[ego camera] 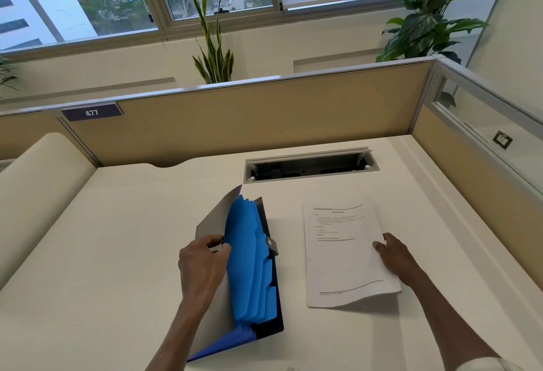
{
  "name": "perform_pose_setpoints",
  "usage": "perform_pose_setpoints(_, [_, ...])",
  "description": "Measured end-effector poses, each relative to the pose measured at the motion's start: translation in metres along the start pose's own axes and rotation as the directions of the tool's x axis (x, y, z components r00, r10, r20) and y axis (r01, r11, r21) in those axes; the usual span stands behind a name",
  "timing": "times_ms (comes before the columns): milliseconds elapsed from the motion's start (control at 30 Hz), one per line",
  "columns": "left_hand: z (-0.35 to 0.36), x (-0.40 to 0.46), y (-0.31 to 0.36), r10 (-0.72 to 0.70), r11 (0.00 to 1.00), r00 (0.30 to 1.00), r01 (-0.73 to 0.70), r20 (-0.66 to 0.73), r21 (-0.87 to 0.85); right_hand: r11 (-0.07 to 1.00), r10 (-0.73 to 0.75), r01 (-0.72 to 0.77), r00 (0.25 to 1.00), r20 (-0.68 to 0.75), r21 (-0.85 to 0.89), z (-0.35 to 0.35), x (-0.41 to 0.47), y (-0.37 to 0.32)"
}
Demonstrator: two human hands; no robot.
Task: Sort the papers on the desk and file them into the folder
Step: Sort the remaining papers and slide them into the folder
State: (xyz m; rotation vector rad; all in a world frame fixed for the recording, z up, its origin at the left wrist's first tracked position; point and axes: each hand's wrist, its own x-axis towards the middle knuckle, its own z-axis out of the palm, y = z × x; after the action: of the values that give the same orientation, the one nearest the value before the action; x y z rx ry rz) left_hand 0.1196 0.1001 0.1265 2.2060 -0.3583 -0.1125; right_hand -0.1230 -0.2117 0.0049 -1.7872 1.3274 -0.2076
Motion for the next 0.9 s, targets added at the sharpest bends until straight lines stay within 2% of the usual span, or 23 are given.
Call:
perform_pose_setpoints(267, [-0.001, 0.005, 0.001, -0.007, 1.000, 0.999, 0.007, -0.036, -0.008, 0.974, -0.201, 0.219, 0.952, -0.232, 0.051, -0.021, -0.012, -0.054])
perform_pose_setpoints(567, [0.002, 0.007, 0.008, 0.001, 0.999, 1.000, -0.002, -0.029, -0.049, 0.892, -0.384, 0.451, 0.778, -0.497, 0.018, -0.044, -0.052, -0.168])
perform_pose_setpoints(733, [0.004, 0.009, 0.014, -0.019, 0.995, 1.000, 0.019, -0.004, -0.097, 0.847, -0.476, 0.530, 0.739, -0.476, -0.024, -0.016, -0.090, -0.203])
perform_pose_setpoints(900, [0.004, 0.012, 0.016, -0.044, 0.988, 0.999, 0.042, -0.006, -0.146, 0.805, -0.579, 0.589, 0.749, -0.321, -0.078, 0.025, -0.121, -0.212])
